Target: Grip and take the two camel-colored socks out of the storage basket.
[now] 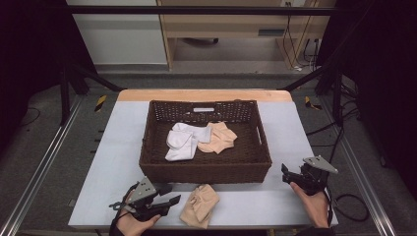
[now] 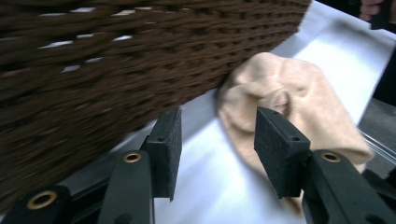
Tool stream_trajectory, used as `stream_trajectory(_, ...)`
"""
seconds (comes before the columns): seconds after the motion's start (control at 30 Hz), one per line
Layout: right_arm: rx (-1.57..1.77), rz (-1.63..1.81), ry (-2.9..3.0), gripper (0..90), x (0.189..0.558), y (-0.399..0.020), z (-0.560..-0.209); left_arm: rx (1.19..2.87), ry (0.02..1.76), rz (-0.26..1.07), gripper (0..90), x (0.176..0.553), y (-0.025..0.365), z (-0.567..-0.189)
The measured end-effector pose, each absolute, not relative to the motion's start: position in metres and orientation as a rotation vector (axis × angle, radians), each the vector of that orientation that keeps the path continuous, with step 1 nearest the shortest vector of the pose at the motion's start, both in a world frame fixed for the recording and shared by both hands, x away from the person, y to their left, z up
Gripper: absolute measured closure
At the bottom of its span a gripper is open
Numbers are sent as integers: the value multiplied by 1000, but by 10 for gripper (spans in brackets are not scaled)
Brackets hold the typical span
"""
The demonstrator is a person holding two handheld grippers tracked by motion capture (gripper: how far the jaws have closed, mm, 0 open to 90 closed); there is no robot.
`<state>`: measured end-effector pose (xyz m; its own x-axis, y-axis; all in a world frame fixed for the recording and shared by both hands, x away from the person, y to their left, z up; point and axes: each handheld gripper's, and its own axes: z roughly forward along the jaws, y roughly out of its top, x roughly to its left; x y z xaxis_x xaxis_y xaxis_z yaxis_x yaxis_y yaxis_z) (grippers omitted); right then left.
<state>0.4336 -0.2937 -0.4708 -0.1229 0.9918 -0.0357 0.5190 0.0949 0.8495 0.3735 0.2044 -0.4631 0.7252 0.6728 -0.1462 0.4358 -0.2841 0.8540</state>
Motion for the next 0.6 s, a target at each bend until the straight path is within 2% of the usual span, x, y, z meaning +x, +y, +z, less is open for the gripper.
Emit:
stream_trajectory(0.23,1497,923,1724,38,434,-294,-471,1876,941,376,499,374,236,-459)
stream_trajectory(0.6,1494,927,1721,38,433,-295,-470,1881,984,460,493,376,250,-458)
